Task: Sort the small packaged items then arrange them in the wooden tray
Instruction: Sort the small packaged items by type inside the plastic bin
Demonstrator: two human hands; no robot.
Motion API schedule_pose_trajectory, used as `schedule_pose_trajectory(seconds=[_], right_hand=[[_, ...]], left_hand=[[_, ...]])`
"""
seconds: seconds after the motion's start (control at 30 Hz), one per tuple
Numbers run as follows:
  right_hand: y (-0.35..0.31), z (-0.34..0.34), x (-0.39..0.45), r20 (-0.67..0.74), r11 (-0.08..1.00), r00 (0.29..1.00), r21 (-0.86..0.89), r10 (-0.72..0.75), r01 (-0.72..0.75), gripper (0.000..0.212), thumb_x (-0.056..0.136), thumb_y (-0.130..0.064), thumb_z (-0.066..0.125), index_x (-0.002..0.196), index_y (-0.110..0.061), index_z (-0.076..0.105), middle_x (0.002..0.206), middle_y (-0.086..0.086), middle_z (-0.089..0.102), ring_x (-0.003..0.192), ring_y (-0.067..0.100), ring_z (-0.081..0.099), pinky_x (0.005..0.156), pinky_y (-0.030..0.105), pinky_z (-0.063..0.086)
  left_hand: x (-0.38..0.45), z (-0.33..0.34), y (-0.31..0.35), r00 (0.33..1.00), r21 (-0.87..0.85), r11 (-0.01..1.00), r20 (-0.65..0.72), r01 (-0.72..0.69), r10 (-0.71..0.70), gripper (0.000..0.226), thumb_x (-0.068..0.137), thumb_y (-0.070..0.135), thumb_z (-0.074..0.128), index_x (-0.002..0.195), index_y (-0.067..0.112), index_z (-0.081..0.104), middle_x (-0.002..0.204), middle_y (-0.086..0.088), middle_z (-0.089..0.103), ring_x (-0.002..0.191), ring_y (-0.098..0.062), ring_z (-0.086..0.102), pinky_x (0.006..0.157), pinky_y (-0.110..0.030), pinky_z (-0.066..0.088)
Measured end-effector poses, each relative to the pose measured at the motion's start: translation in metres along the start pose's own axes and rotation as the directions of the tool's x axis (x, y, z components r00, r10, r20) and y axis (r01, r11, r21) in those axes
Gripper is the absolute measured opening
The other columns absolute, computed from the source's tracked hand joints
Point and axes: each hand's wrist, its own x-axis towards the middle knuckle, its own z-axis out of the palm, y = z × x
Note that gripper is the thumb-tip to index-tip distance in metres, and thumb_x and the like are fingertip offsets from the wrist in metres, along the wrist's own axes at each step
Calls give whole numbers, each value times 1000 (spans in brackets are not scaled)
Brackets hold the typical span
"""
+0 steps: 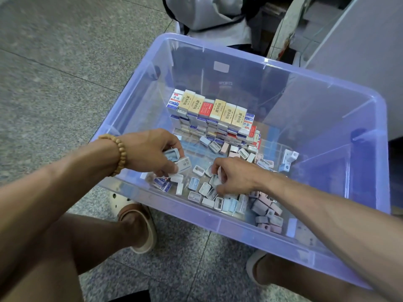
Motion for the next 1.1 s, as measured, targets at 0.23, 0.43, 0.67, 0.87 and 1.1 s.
schedule_pose_trajectory(seconds=[0.23, 0.43, 0.67, 0.87, 1.1], right_hand=[[-28, -43, 6, -285, 762, 945, 645, 160, 65, 17, 88, -20, 75, 78, -9, 69, 62, 4, 67, 50, 12, 60, 48, 25, 50], [-62, -82, 59, -483, 630, 786, 761, 387, 158, 34, 94, -21, 67, 62, -12, 62, 61, 7, 67, 45, 15, 62, 43, 23, 44], [-89, -85, 107, -495, 623, 710, 775, 501, 102, 20, 87, -15, 66, 69, -6, 69, 56, 5, 70, 57, 21, 72, 64, 45, 63], [-93, -91, 88, -468, 589, 774, 793, 426, 155, 23, 88, 0, 45, 73, -11, 59, 74, 14, 73, 60, 24, 74, 57, 33, 59], [-62, -65, 51, -525, 845, 830, 517, 188, 135, 23, 90, -7, 54, 76, -10, 71, 73, 4, 73, 65, 19, 70, 61, 31, 55]], left_hand=[[-3, -2, -3, 993, -178, 982, -88, 59, -76, 15, 87, 4, 68, 101, 10, 65, 82, -7, 71, 56, -8, 68, 64, -24, 60], [-9, -3, -5, 983, -356, 930, -120, 89, -140, 14, 86, -1, 68, 99, 4, 65, 89, -19, 72, 64, -16, 70, 67, -28, 61], [-10, -4, -6, 977, -412, 906, -135, 94, -163, 20, 86, 1, 68, 106, 2, 63, 91, -20, 72, 71, -21, 73, 70, -29, 61], [-9, -5, -6, 973, -396, 913, -152, 99, -171, 18, 86, 4, 70, 103, 5, 64, 89, -16, 73, 75, -23, 74, 75, -35, 61], [-11, -6, -1, 968, -376, 924, -201, 67, -152, 14, 86, 3, 69, 99, 6, 64, 84, -13, 73, 66, -16, 71, 70, -27, 60]])
